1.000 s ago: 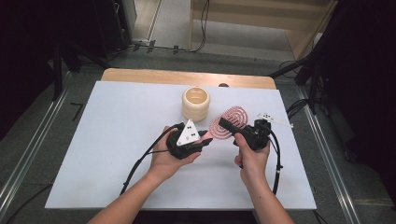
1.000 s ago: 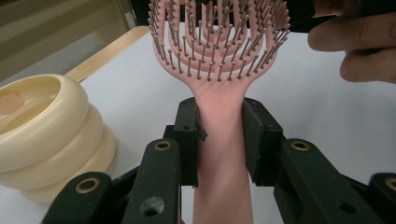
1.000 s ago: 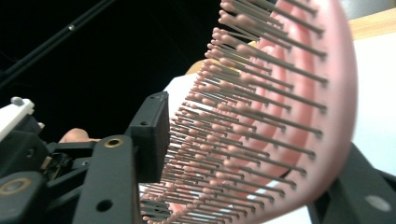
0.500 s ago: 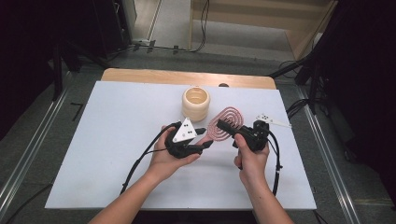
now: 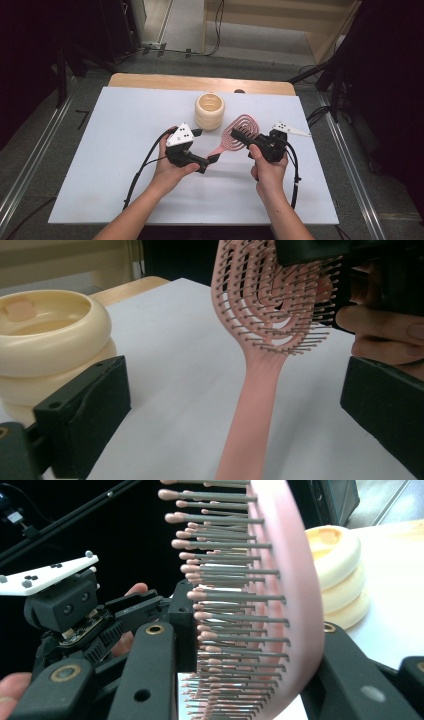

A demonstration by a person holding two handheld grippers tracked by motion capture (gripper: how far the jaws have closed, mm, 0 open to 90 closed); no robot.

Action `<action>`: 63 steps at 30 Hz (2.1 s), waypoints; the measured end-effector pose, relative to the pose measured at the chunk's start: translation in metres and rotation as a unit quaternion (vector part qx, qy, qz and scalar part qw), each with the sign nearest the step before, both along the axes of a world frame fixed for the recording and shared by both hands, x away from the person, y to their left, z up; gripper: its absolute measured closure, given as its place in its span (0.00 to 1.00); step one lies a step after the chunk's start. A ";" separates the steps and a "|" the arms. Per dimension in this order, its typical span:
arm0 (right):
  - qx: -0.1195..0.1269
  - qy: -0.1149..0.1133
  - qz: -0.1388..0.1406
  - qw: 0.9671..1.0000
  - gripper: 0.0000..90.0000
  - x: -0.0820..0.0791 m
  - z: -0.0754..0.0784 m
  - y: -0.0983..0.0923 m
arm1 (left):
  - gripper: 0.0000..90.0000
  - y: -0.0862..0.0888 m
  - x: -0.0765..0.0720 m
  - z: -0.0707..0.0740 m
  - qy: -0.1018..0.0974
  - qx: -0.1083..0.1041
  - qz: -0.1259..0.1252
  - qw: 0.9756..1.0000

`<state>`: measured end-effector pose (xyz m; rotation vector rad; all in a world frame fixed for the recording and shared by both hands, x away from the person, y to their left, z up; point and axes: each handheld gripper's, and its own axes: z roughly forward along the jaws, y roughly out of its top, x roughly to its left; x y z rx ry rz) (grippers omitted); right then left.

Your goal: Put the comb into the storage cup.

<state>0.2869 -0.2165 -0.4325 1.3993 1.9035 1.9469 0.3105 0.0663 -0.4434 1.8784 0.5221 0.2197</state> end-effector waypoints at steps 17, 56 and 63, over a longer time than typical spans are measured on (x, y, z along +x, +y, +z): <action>-0.019 -0.021 0.003 1.000 0.69 0.004 0.008 0.006 | 0.00 0.061 -0.007 -0.005 -0.033 -0.032 0.048 0.998; -0.037 -0.054 0.011 0.998 0.69 0.017 0.025 0.009 | 0.00 0.162 -0.039 -0.027 -0.066 -0.012 0.123 0.990; -0.043 -0.056 0.010 0.997 0.69 0.021 0.027 0.007 | 0.00 0.174 -0.042 -0.027 -0.067 -0.016 0.140 0.988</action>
